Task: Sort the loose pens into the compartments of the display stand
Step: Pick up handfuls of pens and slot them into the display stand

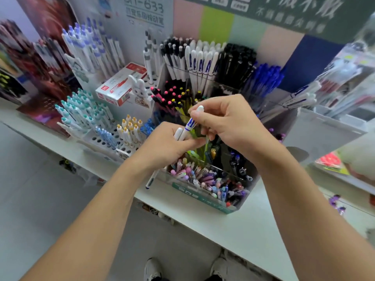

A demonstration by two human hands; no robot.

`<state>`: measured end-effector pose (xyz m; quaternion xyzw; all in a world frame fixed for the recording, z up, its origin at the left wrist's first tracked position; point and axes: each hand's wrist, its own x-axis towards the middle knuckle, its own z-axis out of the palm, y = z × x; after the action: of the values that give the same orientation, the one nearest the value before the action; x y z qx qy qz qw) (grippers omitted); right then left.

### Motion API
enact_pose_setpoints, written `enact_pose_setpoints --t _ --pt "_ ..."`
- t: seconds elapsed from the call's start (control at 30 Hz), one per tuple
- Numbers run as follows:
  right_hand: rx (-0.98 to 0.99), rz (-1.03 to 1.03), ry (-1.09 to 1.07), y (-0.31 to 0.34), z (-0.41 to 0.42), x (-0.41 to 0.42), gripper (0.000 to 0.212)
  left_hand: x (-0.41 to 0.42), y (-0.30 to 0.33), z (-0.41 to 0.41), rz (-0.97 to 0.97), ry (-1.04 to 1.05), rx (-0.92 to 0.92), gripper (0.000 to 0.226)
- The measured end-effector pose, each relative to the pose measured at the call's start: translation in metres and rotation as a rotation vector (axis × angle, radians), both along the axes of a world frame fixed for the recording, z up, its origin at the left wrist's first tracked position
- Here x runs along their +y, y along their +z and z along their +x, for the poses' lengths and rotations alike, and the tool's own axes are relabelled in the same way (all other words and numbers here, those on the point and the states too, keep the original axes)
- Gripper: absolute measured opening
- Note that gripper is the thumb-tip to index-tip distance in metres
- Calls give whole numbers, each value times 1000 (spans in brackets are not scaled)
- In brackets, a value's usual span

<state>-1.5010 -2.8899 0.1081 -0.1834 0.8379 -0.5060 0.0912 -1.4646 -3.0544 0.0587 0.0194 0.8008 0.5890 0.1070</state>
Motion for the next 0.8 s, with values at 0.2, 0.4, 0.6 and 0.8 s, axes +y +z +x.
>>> enact_pose_setpoints --t 0.2,0.4,0.6,0.8 --pt "-134 34 1 9 12 49 20 41 12 -24 -87 -116 52 82" --pt "-215 -57 -155 8 10 96 15 103 21 -38 -17 -286 199 97" --pt "-156 -286 -336 15 8 134 7 120 19 -40 -111 -335 110 38" --pt "-115 -317 -389 27 5 145 20 126 27 -40 -233 -375 196 33"
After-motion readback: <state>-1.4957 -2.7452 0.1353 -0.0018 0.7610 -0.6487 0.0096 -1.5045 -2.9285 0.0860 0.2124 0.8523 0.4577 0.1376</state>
